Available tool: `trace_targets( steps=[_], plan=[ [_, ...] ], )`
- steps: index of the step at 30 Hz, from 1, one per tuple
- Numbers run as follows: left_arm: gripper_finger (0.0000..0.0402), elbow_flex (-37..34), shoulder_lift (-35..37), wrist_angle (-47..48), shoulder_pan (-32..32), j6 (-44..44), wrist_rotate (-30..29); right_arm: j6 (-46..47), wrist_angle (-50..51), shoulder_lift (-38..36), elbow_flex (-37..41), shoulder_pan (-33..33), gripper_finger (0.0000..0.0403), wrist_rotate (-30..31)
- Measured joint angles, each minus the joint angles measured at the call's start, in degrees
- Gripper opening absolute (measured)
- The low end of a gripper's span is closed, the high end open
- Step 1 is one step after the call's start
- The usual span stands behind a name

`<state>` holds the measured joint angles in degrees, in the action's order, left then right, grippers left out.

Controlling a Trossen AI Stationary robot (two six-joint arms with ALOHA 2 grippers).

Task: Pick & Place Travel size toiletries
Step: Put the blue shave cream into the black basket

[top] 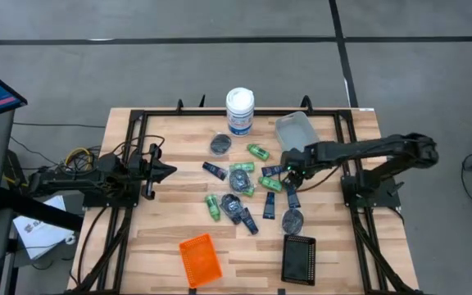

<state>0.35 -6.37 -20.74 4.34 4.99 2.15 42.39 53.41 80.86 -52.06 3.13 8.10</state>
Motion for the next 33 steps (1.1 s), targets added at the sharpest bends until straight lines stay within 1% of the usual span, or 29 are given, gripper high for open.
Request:
trace_targets(
  steps=[4, 7, 11, 14, 17, 19, 23, 29, 33],
  plan=[
    [0.0001, -0.01, 0.0, -0.01, 0.02, 0.0, 0.0, 6.06, 0.48, 2.04, -2.46, -4.5, 0.0199, -0.02],
    [0.0001, 0.0, 0.0, -0.03, 0.01, 0.0, 0.0, 11.92, 0.31, 2.03, -2.53, -8.07, 0.0206, 0.42],
    [0.0001, -0.01, -0.02, -0.14, 0.01, 0.0, 0.0, 19.71, 0.77, 2.04, -2.53, -12.5, 0.0239, 2.47],
    [0.0001, 0.0, -0.02, -0.28, 0.01, 0.0, 0.0, 23.4, 0.3, 2.04, -2.53, -14.43, 0.0269, 3.76],
    [0.0001, -0.01, -0.02, -0.32, 0.01, 0.0, 0.0, 25.31, -0.18, 2.04, -2.53, -15.08, 0.0289, 5.57],
    [0.0001, 0.0, -0.02, -0.32, 0.0, 0.0, 0.0, 25.88, -0.3, 2.03, -2.38, -14.78, 0.0295, 6.46],
    [0.0001, 0.01, -0.02, -0.36, 0.02, 0.0, 0.0, 27.29, -1.45, 2.01, -0.29, -13.95, 0.0297, 6.6],
    [0.0001, 0.0, -0.02, -0.38, 0.0, 0.02, 0.0, 28.17, -8.34, 2.01, 4.31, -13.83, 0.0297, 6.54],
    [0.0001, -0.01, -0.02, -0.38, 0.0, 0.01, 0.0, 28.15, -9.96, 2.54, 5.45, -13.8, 0.0297, 6.52]
  ],
)
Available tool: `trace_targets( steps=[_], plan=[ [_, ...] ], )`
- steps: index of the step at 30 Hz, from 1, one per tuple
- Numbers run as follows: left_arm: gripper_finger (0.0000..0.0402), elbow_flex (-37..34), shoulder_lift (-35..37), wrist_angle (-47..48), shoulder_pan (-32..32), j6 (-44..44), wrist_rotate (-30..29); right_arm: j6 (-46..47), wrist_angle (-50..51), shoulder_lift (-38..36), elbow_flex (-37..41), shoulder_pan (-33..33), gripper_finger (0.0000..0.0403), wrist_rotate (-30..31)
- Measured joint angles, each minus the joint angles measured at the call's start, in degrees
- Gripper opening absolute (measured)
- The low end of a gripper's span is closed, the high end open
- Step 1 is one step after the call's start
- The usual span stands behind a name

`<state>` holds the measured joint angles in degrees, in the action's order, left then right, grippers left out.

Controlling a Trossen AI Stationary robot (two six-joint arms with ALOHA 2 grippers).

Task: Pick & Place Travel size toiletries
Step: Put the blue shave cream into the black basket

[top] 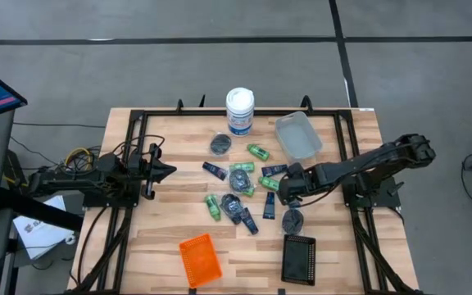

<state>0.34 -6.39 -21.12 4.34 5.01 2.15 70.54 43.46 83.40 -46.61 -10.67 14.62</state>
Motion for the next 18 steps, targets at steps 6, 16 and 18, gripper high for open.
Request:
trace_targets(
  steps=[6, 16, 18],
  plan=[
    [0.0001, 0.0, -0.3, -0.06, 0.0, -0.01, 0.0, -3.91, -1.12, 5.13, 0.07, 0.38, 0.0296, -1.22],
    [0.0001, 0.01, -2.26, -0.54, 0.01, 0.01, 0.0, -4.94, -3.91, 11.74, -0.45, 1.88, 0.0279, -4.07],
    [0.0001, 0.0, -2.4, -0.42, 0.02, 0.01, 0.0, -4.96, -4.13, 10.98, -0.44, 2.22, 0.0259, -4.31]
  ],
)
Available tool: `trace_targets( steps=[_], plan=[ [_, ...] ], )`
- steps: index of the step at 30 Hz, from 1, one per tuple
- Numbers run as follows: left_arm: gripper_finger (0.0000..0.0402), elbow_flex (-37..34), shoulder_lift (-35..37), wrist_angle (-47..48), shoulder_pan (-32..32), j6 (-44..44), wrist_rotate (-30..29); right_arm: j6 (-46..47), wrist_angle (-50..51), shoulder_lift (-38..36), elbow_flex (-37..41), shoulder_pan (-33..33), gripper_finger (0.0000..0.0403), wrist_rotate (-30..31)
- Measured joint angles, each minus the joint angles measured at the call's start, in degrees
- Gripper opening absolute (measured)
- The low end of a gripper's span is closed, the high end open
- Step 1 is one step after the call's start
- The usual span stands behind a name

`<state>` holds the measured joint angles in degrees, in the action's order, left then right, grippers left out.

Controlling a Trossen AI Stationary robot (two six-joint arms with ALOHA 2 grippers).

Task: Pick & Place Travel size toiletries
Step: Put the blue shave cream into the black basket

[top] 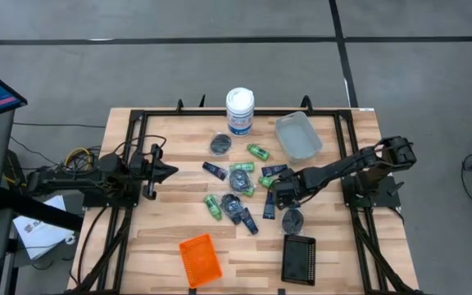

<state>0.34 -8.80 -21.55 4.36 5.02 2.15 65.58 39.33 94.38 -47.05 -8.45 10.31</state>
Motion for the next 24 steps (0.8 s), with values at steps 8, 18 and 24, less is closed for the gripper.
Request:
trace_targets(
  steps=[8, 18, 24],
  plan=[
    [0.0001, 0.01, -0.22, -0.42, -0.02, -0.01, 0.0, -0.02, 0.48, -2.09, 0.33, 1.48, 0.0148, 0.28],
    [0.0001, 0.01, -0.22, -0.62, -0.01, -0.02, 0.0, -1.09, 0.62, -2.32, 0.16, 1.88, 0.0051, 0.3],
    [0.0001, 0.0, -0.22, -0.93, -0.02, -0.02, 0.0, -1.0, 0.74, -4.33, 0.29, 1.88, 0.0042, 0.26]
  ],
)
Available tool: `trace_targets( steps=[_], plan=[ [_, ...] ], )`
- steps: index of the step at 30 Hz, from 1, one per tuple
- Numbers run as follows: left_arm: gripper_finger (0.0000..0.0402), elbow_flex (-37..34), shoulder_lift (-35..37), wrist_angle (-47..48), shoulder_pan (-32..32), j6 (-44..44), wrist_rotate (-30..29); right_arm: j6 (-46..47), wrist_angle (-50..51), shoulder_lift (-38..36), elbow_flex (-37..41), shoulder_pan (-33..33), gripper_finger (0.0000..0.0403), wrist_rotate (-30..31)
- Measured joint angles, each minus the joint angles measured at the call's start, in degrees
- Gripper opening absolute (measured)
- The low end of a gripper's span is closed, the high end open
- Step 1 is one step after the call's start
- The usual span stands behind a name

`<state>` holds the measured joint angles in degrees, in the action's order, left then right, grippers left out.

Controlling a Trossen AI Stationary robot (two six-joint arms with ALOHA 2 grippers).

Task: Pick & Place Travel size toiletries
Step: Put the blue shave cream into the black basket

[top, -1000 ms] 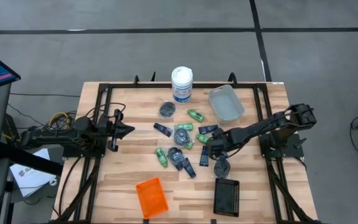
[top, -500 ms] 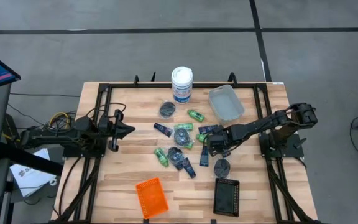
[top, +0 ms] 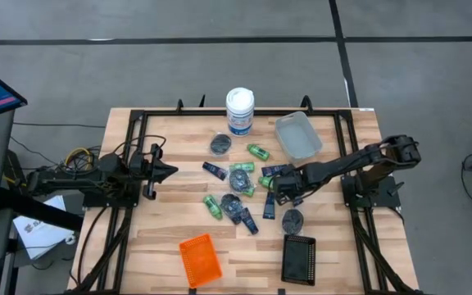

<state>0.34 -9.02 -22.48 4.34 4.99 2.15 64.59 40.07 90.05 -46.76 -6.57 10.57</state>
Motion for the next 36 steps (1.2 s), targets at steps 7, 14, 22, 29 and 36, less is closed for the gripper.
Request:
trace_targets(
  steps=[7, 14, 22, 29, 36],
  plan=[
    [0.0001, 0.02, 0.0, -0.39, 0.02, 0.0, -0.01, 1.34, 0.5, -6.99, 0.0, -0.11, 0.0041, 0.0],
    [0.0001, 0.0, 0.0, -0.49, 0.0, 0.0, -0.01, 4.11, 0.59, -13.06, -0.04, -2.34, 0.0039, 0.09],
    [0.0001, 0.0, 0.0, -0.84, 0.01, 0.0, 0.0, 15.9, -2.67, -18.89, -0.04, -12.91, 0.0037, -0.27],
    [0.0001, 0.0, 0.0, -0.85, 0.0, 0.0, 0.0, 22.67, -15.36, -20.23, -0.11, -23.79, 0.0033, 0.14],
    [0.0001, 0.0, 0.0, -0.92, 0.02, 0.0, -0.01, 26.36, -15.7, -15.88, -4.87, -31.2, 0.0032, 1.31]
  ],
)
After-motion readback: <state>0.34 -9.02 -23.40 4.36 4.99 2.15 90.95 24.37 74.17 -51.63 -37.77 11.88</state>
